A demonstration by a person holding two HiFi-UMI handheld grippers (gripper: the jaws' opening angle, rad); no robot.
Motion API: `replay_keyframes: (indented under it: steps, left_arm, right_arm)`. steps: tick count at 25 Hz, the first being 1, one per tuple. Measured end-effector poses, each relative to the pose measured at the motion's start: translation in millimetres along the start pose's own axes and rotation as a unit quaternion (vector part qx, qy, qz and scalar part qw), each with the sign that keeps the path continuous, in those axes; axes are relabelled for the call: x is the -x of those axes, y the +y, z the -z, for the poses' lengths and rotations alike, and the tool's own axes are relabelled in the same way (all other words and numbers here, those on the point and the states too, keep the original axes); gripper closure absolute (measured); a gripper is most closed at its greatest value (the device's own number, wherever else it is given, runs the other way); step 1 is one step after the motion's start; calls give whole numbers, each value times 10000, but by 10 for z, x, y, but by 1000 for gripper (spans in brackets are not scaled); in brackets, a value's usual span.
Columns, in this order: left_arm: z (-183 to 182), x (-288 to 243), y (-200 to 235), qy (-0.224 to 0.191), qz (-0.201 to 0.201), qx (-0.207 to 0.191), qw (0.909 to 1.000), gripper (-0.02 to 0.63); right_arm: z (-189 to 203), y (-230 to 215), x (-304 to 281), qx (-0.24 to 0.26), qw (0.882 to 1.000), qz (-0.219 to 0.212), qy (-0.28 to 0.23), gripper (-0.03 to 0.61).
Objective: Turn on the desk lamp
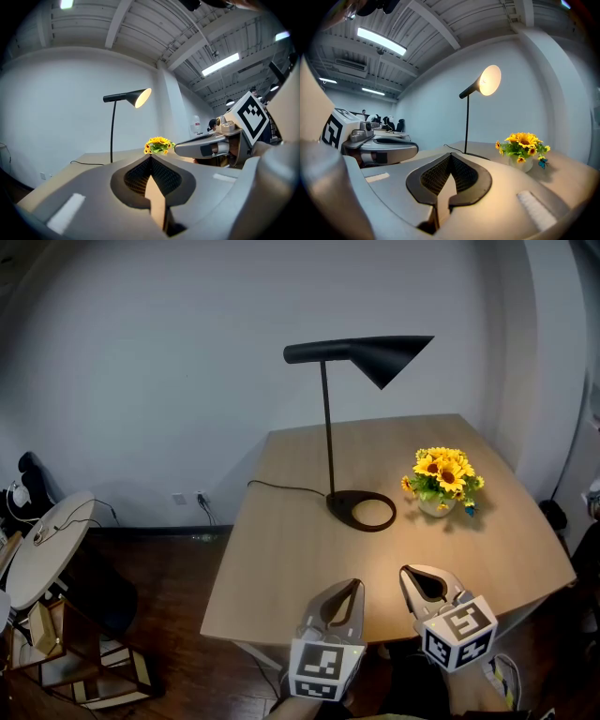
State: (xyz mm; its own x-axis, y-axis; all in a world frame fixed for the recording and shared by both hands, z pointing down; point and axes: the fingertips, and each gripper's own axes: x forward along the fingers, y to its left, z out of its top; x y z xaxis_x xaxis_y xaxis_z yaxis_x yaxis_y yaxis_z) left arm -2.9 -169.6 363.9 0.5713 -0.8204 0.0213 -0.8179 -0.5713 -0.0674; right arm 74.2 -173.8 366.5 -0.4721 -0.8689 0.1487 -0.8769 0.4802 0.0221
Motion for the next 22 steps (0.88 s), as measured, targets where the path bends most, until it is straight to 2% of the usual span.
replay_keyframes:
  steps: [11,22]
  left_arm:
    - [230,420,-78,143,-149,-10,9998,617]
    - [484,755,-302,209,-98,-25,9997,617]
  right_arm:
    - [247,332,334,-39,9999,-86,92,578]
    - [609,578,535,-168,9993,-100,320,578]
